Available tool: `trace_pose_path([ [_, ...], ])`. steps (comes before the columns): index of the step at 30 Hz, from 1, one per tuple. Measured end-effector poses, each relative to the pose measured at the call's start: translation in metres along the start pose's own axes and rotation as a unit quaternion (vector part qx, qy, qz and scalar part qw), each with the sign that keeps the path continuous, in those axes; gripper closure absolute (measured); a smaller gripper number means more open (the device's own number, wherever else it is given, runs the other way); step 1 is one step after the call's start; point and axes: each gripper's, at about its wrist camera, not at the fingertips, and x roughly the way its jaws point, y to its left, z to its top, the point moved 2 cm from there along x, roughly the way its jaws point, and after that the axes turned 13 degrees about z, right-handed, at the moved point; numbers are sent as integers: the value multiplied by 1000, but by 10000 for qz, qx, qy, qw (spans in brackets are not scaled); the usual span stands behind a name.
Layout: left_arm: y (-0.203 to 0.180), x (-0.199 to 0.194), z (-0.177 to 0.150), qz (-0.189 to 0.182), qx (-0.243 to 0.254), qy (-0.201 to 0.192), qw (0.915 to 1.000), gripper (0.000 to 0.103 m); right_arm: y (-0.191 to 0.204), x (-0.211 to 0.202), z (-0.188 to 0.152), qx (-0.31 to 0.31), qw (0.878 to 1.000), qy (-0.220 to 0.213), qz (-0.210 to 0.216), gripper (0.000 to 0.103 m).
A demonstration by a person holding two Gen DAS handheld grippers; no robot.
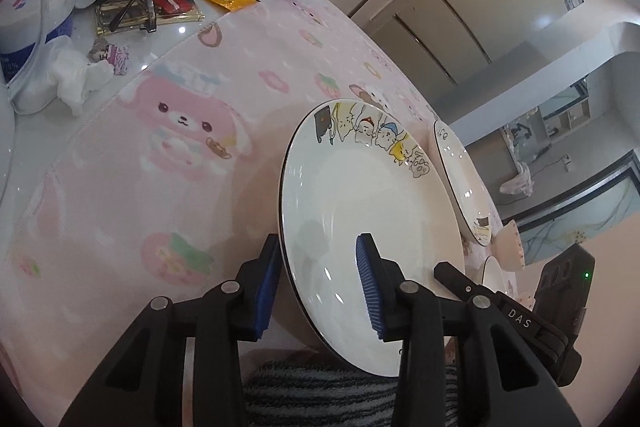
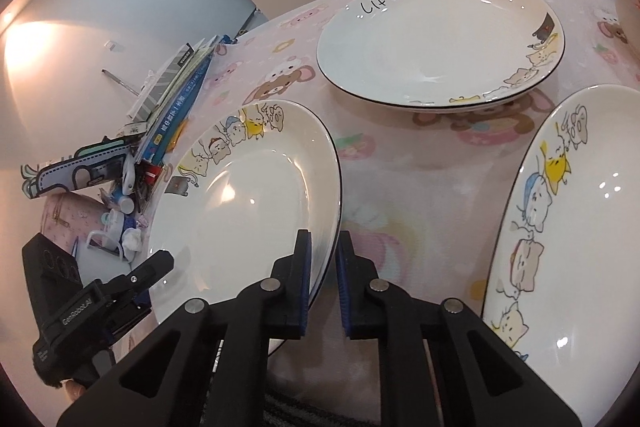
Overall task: Organize plates and bowls
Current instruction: 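Lift the cartoon-rim plate with both grippers toward the other cartoon plate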
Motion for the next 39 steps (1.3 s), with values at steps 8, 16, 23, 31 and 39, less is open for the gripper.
trace_pose_path([
  [8,-15,-2,-3,568,456,-227,9971,67,5,6,-2,-287,9995,123,-71,88],
  [16,-24,-23,-11,717,755,-824,9911,82,13,-11,0,-455,9988,-175,-83,86],
  [23,-33,-72,-22,672,923,-1880,9755,82,41,-36,-1,-862,9955,-386,62,86],
  [31,-73,-117,-31,392,940,-2095,9725,82,74,-107,6,-1193,9858,-1170,151,85],
  [39,-157,-162,-58,187,1680,-2485,9538,81,62,-191,1,-1286,9750,-1805,169,85],
])
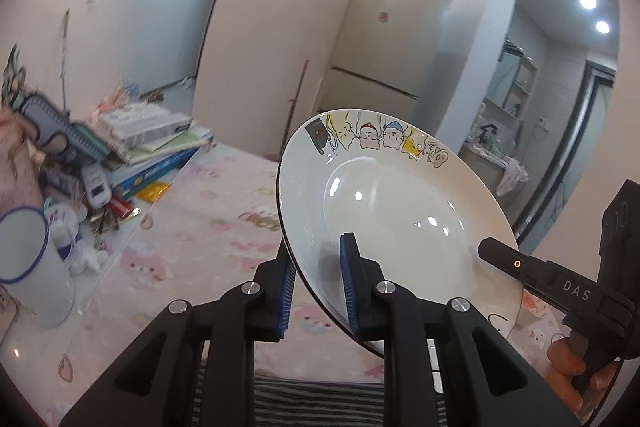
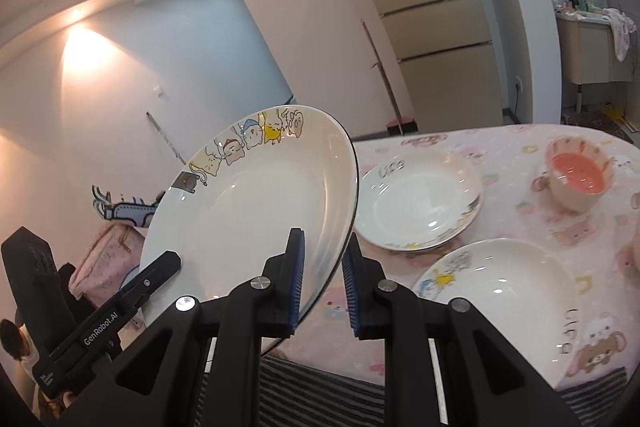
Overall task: Organize plates and bowls
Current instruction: 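Lift the cartoon-rim plate with both grippers toward the other cartoon plate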
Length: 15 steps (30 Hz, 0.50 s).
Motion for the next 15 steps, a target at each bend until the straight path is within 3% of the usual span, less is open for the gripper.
trace_pose_path([
  [9,-71,-6,-27,-522,431,155,9976,81,-33,-70,-13,-331,9969,-472,-532,82],
  [15,-103,11,-60,-711,757,456,9935,80,-78,-88,-37,251,9958,-615,-631,81],
])
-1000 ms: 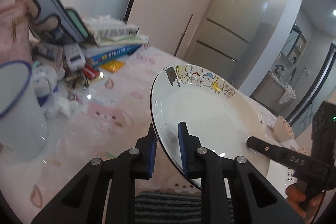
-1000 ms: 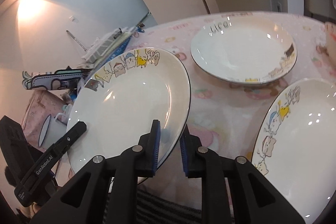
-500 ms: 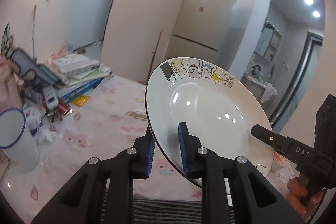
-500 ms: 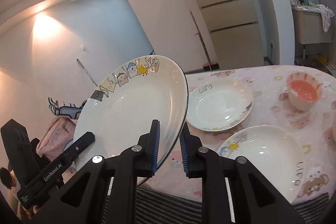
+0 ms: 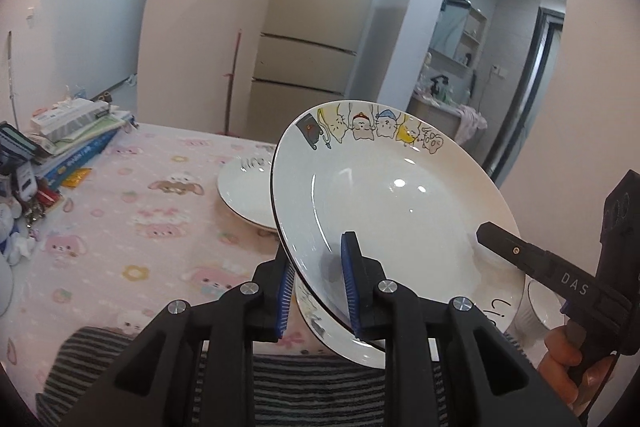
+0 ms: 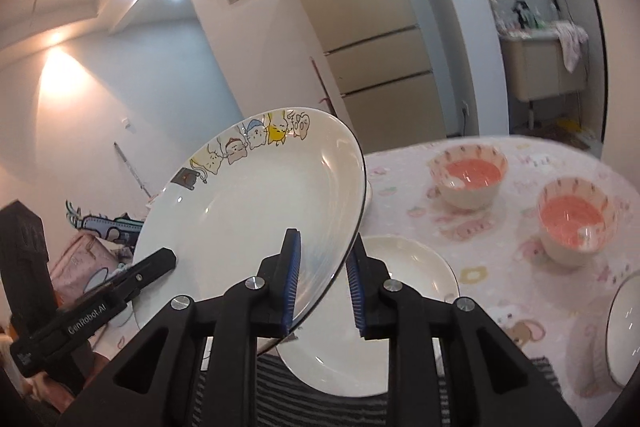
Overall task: Organize plates and bowls
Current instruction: 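Lift the cartoon-rim plate with both grippers toward the other cartoon plate, then lower the plate onto the other cartoon plate and open both grippers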
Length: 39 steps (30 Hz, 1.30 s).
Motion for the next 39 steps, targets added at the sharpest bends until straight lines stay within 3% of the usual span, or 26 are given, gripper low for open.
trace_pose_path([
  [9,-21,58,-36,-277,189,956,9949,77,-39,11,-22,271,9968,186,-731,81],
  [14,-40,71,-41,-222,593,1302,9895,77,-57,11,-39,397,9906,485,-1216,81],
  [19,-51,85,-35,-201,845,1572,9837,76,-79,11,-44,816,9877,606,-1186,81],
  [26,-50,102,-51,-404,740,1787,9803,75,-80,10,-46,627,9833,652,-1580,81],
  [39,-57,110,-61,-264,988,1866,9771,74,-86,13,-49,739,9791,763,-1734,80],
])
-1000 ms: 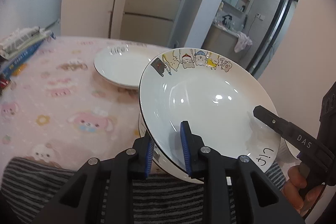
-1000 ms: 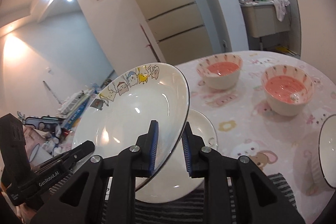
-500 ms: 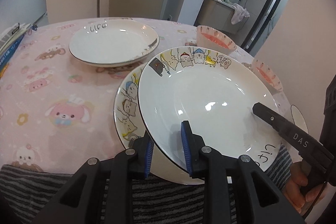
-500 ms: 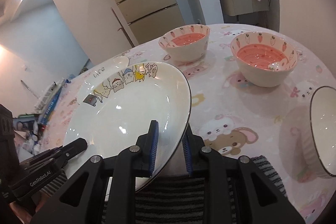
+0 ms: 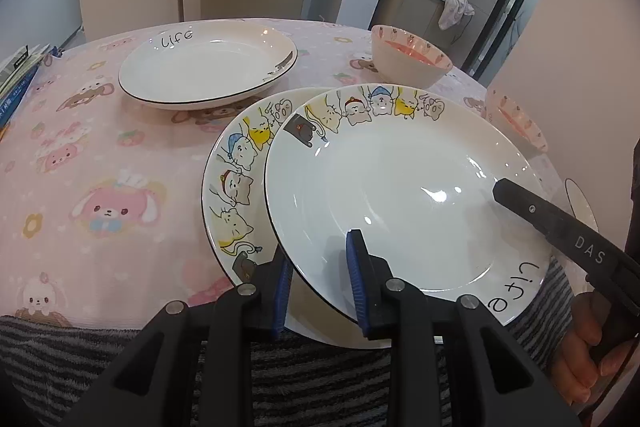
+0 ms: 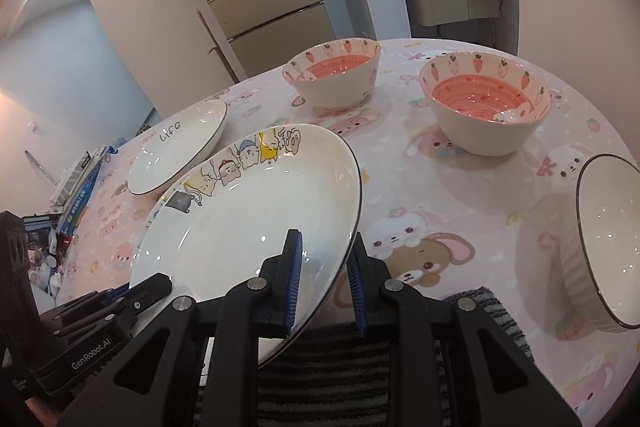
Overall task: Organize plates and bowls
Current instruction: 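Lower the plate onto the other cartoon plate and open both grippers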
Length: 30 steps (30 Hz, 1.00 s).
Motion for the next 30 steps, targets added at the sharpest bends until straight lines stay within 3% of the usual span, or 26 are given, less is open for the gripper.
trace_pose_path([
  [6,4,6,-2,-285,-97,226,9993,74,1,-2,-1,-46,9998,-185,-113,84],
  [11,5,3,-5,-274,-70,230,9993,72,-2,-4,1,32,9996,-249,-123,86],
  [13,8,-6,-6,-25,-102,28,9999,72,-3,-5,2,48,9996,-266,-117,86],
  [15,11,-30,-5,338,-100,-585,9977,57,-3,-5,2,-4,9994,-292,-170,88],
  [16,13,-41,-5,483,-139,-896,9947,32,-2,-5,2,-46,9993,-299,-208,88],
  [17,18,-51,-5,617,-235,-1172,9909,22,-1,-4,2,-94,9992,-303,-259,88],
  [19,28,-62,-4,877,-400,-1456,9846,22,-1,-2,3,-125,9990,-291,-304,88],
  [21,39,-60,-2,943,-609,-1398,9838,22,-1,1,3,-122,9991,-250,-305,89],
  [24,68,-44,0,575,-1258,-894,9863,21,1,4,2,-211,9989,-195,-370,89],
  [27,87,-36,-4,643,-1736,-678,9804,22,1,10,1,-258,9989,-79,-395,89],
  [30,90,-33,-7,542,-1895,-591,9786,21,1,14,-1,-259,9992,25,-308,89],
])
